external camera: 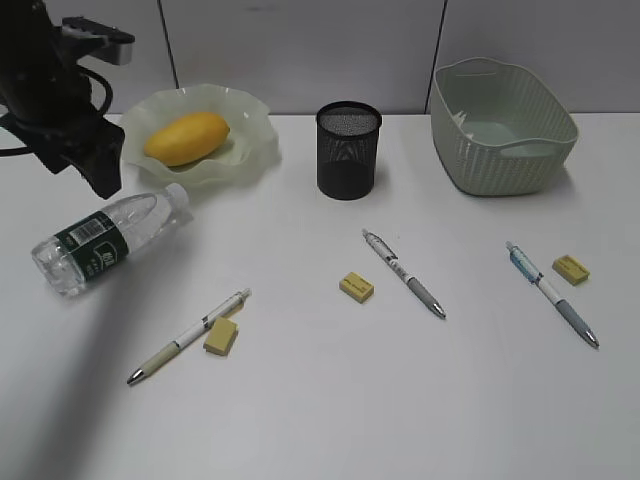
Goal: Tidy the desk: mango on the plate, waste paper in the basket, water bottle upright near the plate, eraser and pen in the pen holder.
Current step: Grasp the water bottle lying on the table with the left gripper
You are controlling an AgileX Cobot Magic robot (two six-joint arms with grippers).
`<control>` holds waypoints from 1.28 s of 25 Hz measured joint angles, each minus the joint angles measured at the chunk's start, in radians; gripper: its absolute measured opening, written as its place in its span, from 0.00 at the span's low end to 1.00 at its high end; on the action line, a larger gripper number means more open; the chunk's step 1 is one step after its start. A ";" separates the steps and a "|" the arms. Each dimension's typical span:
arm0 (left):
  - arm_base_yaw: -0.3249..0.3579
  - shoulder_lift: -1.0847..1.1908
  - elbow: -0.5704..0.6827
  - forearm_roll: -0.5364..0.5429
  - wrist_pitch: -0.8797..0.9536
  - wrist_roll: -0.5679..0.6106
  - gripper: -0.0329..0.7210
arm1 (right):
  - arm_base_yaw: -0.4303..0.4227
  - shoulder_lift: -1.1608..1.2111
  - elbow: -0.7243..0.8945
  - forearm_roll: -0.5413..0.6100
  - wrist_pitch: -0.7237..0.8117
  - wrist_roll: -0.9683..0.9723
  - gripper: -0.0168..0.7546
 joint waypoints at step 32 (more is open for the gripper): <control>-0.030 0.286 -0.088 0.057 -0.030 0.114 0.79 | 0.000 0.000 0.000 0.000 -0.001 0.000 0.69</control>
